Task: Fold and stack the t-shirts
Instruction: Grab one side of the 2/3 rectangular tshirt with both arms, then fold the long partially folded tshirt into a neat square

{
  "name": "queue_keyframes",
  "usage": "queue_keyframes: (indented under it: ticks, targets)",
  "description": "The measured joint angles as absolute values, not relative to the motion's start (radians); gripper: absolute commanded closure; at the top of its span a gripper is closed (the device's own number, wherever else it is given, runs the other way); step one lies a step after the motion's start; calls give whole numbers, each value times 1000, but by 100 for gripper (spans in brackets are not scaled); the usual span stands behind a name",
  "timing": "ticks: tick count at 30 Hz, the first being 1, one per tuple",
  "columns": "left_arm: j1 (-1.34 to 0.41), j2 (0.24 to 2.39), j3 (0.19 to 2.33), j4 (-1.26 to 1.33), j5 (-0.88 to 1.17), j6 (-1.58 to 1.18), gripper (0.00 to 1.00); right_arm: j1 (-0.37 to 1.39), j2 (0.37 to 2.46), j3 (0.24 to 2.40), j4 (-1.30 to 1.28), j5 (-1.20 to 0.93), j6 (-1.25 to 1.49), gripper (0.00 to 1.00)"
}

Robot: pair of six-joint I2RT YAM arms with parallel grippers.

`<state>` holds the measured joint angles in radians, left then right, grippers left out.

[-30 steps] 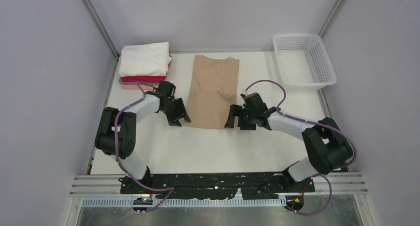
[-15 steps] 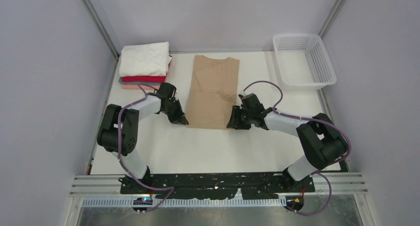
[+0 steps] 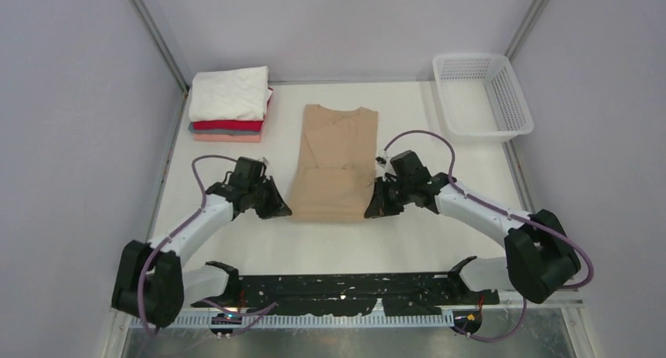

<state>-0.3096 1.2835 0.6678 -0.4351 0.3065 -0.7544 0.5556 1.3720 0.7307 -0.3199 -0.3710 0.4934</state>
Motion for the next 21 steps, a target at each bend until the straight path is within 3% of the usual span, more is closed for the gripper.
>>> queue_keyframes:
  ticks: [11, 16, 21]
  targets:
    - [-393, 616, 620, -721, 227, -801, 100, 570, 1112, 765, -657, -776, 438, 94]
    - [-393, 554, 698, -780, 228, -802, 100, 570, 1066, 825, -726, -894, 422, 95]
    - [-393, 636, 761, -749, 228, -783, 100, 538, 1061, 862, -760, -920, 412, 95]
